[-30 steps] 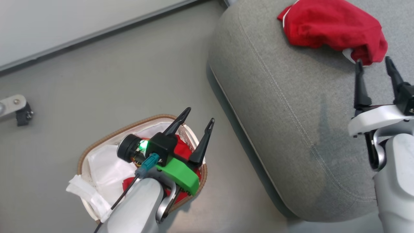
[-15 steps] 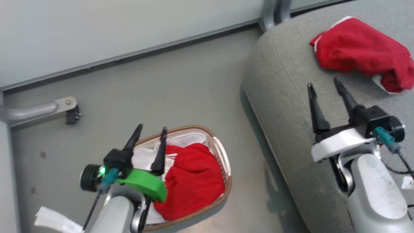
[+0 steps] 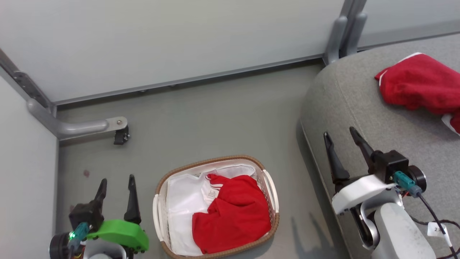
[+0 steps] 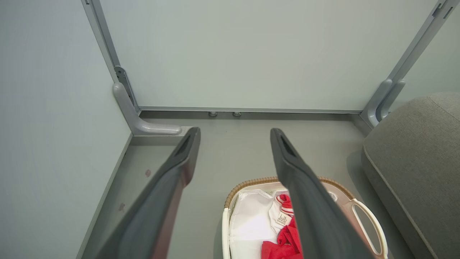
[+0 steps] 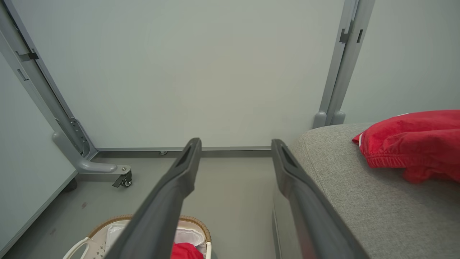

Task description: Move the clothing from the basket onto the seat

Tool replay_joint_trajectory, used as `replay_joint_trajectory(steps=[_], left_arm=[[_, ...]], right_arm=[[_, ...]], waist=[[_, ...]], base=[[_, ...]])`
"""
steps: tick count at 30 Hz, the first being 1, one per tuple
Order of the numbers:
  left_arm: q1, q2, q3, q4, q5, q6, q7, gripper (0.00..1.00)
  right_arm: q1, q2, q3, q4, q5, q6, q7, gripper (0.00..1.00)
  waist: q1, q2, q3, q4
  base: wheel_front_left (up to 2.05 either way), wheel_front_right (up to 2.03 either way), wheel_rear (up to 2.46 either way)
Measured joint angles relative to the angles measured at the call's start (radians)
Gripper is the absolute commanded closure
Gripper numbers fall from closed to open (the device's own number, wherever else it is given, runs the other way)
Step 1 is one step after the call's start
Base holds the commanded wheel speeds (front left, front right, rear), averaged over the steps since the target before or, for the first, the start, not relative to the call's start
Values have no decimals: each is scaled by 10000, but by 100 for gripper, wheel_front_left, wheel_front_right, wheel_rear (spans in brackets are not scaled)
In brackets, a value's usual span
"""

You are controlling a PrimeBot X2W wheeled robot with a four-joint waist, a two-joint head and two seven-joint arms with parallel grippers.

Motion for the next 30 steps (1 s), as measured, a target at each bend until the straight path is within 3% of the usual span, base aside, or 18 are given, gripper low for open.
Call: replay_joint_trajectory(steps=[7, 15, 30], left_arm=[[727, -71, 713, -36, 119, -10, 0, 0], [989, -88, 635, -113, 56, -90, 0, 0], [-1859, -111, -1204, 957, -157, -537, 2, 0]], right_arm=[[585, 56, 10, 169, 17, 0, 0, 0], [626, 75, 13, 104, 23, 0, 0, 0], [-1420, 96, 199, -1179, 328, 0, 0, 0]], waist=[[0, 0, -492, 394], [0, 0, -569, 617], [0, 0, 1740, 259]], base=[[0, 0, 0], [0, 0, 0], [0, 0, 0]])
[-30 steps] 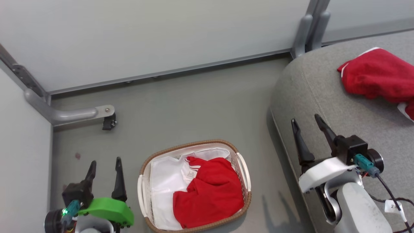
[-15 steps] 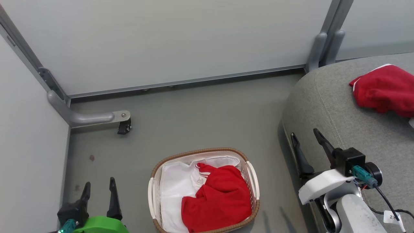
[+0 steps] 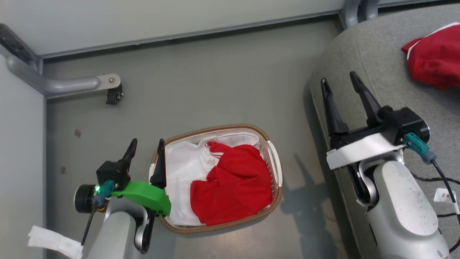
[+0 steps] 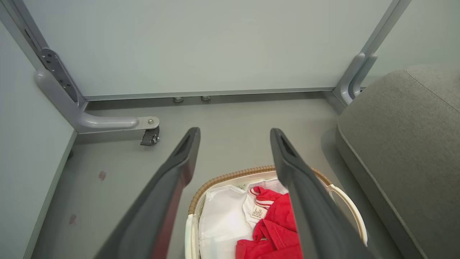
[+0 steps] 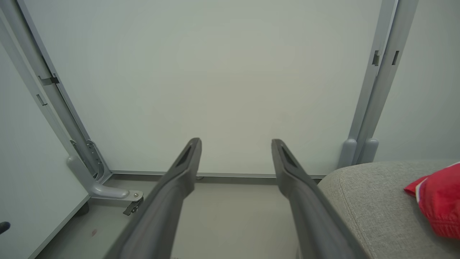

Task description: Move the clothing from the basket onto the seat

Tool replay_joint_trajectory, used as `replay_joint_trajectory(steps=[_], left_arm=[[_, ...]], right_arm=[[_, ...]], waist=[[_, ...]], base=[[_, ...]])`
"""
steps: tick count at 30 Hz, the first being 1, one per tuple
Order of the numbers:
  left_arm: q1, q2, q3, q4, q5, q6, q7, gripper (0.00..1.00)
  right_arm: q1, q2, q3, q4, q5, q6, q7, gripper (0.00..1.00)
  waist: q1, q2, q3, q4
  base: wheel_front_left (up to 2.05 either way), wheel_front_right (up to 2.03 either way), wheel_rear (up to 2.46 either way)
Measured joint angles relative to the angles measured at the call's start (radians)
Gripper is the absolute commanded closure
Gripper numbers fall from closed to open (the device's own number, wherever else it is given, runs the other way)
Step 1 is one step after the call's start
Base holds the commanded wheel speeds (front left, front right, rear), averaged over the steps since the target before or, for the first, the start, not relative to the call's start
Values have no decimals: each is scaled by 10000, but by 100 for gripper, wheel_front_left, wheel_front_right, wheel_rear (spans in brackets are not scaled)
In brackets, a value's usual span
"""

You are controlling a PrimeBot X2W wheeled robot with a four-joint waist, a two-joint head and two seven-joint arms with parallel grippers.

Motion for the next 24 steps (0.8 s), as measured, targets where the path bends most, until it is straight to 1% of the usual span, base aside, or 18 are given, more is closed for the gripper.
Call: replay_joint_trajectory(steps=[8, 11, 17, 24], left_arm=[[-1970, -10, -1187, 798, -69, -42, 0, 0], [-2597, 29, -1685, 1024, -431, -44, 0, 0], [-3562, 382, -2748, 1526, -863, -44, 0, 0], [-4402, 690, -3720, 2278, -1611, -44, -2, 0]], right_arm=[[-1188, -4, 86, -608, 63, 0, 0, 0], [-1578, 0, 163, -817, 125, 0, 0, 0], [-1974, 0, 353, -1143, 366, 0, 0, 0], [-2152, -10, 433, -1429, 671, 0, 0, 0]], waist=[[0, 0, 1579, -380], [0, 0, 2208, -557], [0, 0, 3264, -942], [0, 0, 4244, -1466]], base=[[0, 0, 0], [0, 0, 0], [0, 0, 0], [0, 0, 0]])
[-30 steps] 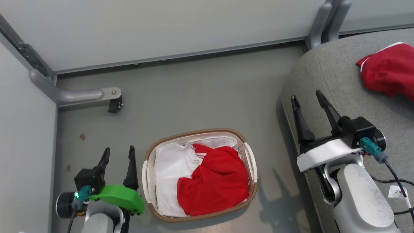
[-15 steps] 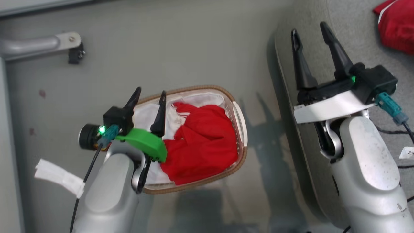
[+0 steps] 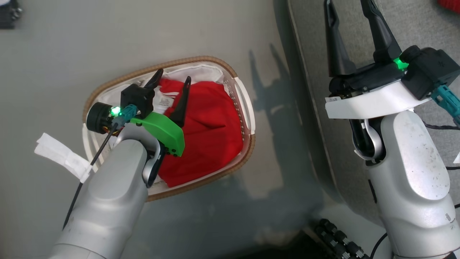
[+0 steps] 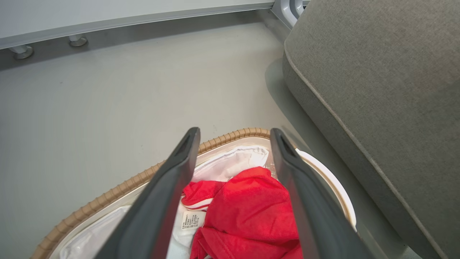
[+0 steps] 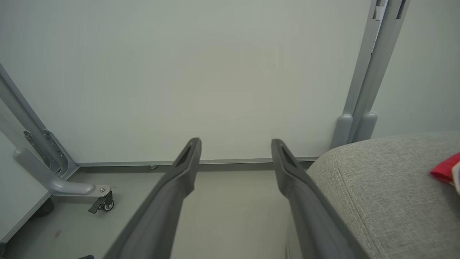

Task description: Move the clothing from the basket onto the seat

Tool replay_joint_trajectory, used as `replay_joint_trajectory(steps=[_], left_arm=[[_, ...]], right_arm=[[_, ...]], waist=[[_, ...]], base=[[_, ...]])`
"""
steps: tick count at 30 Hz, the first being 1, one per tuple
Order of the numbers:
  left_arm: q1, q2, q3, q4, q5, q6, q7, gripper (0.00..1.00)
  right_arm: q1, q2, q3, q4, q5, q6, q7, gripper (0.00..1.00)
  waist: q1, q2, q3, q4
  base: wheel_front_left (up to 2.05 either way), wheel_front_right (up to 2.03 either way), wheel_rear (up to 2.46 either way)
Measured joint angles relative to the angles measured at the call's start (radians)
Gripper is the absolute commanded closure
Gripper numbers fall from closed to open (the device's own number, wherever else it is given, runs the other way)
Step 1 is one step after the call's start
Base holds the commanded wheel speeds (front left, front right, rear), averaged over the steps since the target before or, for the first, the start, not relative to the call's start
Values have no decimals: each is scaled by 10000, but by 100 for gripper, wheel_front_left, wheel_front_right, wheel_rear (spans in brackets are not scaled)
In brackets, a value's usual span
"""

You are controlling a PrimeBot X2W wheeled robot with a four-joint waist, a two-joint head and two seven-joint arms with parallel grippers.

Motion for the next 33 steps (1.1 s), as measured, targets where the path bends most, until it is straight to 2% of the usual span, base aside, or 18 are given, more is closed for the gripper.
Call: replay_joint_trajectory(steps=[5, 12, 15, 24, 28, 33], left_arm=[[-410, 217, -920, 767, -648, 0, 2, 0], [-801, 445, -3116, 1413, -1822, -2, 29, 0], [-852, 550, -4201, 1423, -2654, -2, 240, 0], [-1391, 1103, -6466, 1561, -4358, -2, 765, 0], [-1610, 1164, -7093, 1421, -4928, -2, 1152, 0], [-1867, 1254, -7367, 1551, -4823, -2, 1649, 0]], right_arm=[[-105, 4, 25, -234, 58, 0, 0, 0], [-176, 6, -8, -437, 163, 0, 0, 0], [-180, 6, -35, -518, 163, 0, 0, 0], [-197, 8, -58, -717, 138, 0, 0, 0], [-239, 10, -46, -796, 77, 0, 0, 0], [-257, 10, -48, -853, 19, 0, 0, 0]], waist=[[0, 0, 574, -333], [1, 0, 1249, -722], [1, 0, 1454, -828], [1, 1, 1779, -865], [0, 0, 1874, -813], [1, 0, 1977, -739]], base=[[0, 0, 0], [0, 0, 0], [0, 0, 0], [0, 0, 0], [0, 0, 0], [0, 0, 0]])
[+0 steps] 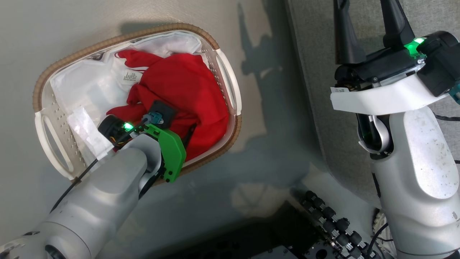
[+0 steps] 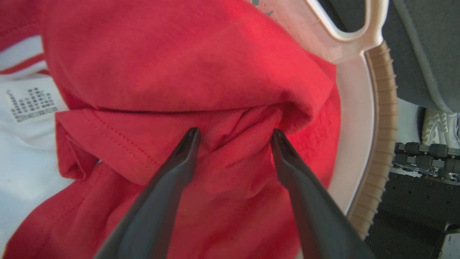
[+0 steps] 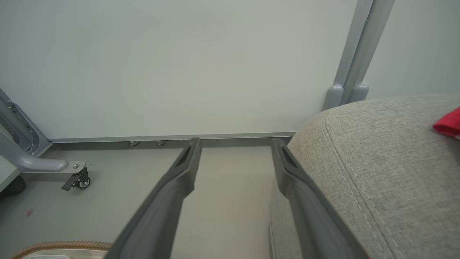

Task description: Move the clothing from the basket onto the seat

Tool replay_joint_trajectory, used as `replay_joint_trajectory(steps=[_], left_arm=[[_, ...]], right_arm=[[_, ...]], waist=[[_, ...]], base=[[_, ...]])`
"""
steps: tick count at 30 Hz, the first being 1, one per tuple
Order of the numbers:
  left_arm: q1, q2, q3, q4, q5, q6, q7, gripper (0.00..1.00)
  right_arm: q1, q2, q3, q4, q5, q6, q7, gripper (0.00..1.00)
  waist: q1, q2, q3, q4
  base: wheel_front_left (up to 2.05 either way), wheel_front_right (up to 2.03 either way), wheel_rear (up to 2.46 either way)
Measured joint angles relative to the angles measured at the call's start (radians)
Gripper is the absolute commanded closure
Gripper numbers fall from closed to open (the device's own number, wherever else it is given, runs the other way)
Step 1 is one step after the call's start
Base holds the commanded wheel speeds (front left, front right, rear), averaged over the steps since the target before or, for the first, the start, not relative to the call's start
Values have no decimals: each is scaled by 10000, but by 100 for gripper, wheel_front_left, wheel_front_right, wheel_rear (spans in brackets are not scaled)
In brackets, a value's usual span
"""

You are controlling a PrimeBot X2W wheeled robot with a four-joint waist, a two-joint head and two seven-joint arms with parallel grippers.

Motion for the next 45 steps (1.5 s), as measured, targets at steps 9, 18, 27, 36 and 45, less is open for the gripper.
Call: replay_joint_trajectory(steps=[9, 18, 27, 36, 45], left_arm=[[-108, -153, -56, 458, 460, -10, 648, 0], [-95, -184, -65, 422, 213, -10, 654, 100], [107, -201, -61, 798, -686, -10, -663, 100], [929, -621, 132, 874, -1279, -10, -1574, 100], [1979, -675, 1871, -176, -437, -10, -1626, 100]], right_arm=[[-40, -2, 8, -94, -81, 0, 0, 0], [-117, 0, 79, -56, -138, 0, 0, 0], [-335, 0, 291, 291, -63, 0, 0, 0], [214, 6, 251, 1068, -247, 0, 0, 0], [1222, 12, 105, 1806, -443, 0, 0, 0]], waist=[[0, 0, 132, 103], [0, 0, 77, 154], [0, 0, -441, 59], [-1, 0, -1720, 242], [-1, 0, -3446, 588]], base=[[0, 0, 0], [0, 0, 0], [0, 0, 0], [0, 0, 0], [0, 0, 0]])
